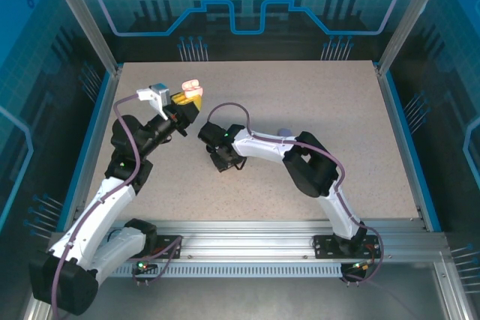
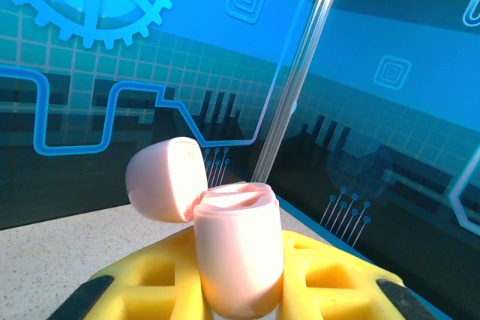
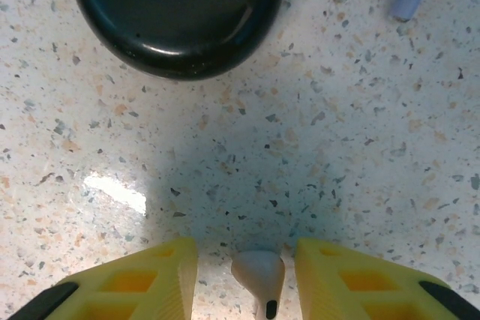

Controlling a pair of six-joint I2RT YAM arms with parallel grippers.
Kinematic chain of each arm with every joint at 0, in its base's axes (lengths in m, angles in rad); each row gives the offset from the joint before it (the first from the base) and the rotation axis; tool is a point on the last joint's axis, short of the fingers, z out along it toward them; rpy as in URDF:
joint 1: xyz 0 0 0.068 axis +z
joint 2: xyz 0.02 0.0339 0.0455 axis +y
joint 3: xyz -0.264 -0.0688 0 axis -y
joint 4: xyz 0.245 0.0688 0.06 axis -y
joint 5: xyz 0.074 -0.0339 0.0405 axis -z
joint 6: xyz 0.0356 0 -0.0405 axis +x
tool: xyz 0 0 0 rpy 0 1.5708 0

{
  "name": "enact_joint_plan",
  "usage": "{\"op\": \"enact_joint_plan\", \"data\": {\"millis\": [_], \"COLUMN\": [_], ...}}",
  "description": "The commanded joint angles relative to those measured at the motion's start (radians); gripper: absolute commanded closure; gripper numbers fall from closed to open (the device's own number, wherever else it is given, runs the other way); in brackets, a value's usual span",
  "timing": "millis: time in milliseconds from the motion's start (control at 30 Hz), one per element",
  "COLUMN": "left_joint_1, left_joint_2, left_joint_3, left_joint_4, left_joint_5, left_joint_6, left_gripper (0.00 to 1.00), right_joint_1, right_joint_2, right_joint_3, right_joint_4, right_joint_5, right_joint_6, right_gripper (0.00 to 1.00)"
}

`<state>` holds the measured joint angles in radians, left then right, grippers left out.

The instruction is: Insert wireless bluetooth earbuds into charging case

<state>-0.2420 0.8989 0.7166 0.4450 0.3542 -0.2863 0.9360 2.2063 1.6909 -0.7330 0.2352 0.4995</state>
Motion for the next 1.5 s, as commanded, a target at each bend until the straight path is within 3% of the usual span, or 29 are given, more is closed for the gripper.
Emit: {"op": "enact_joint_plan", "data": {"millis": [0, 633, 1100, 1267, 1467], "left_joint_1": [0.0, 0.0, 0.0, -0.002, -0.008], "left_joint_2": [-0.021, -0.018, -0.003, 0.009, 0.039], "left_joint_3": [-0.004, -0.01, -0.012, -0.05, -0.156], "left_joint_4": [-0.001, 0.011, 0.044, 0.134, 0.37], "left_joint_5": [-0.008, 0.003, 0.034, 0.057, 0.049], "left_joint_6": [0.019, 0.005, -0.013, -0.013, -0.012], "left_gripper": [1.0, 1.0, 1.0, 1.0, 1.0], "right_joint_1": [0.011, 0.011, -0.01, -0.042, -0.112], "right_joint_2": [0.024, -0.001, -0.203, -0.322, -0.483], "right_joint_3": [0.022, -0.031, -0.062, -0.087, -0.108], "right_joint_4": [-0.029, 0.001, 0.028, 0.042, 0.05], "right_joint_5": [0.004, -0.011, -0.006, -0.004, -0.012], "right_joint_6": [-0.004, 0.005, 0.007, 0.008, -0.002], "right_gripper": [0.63, 0.78, 0.8, 0.8, 0.8]}}
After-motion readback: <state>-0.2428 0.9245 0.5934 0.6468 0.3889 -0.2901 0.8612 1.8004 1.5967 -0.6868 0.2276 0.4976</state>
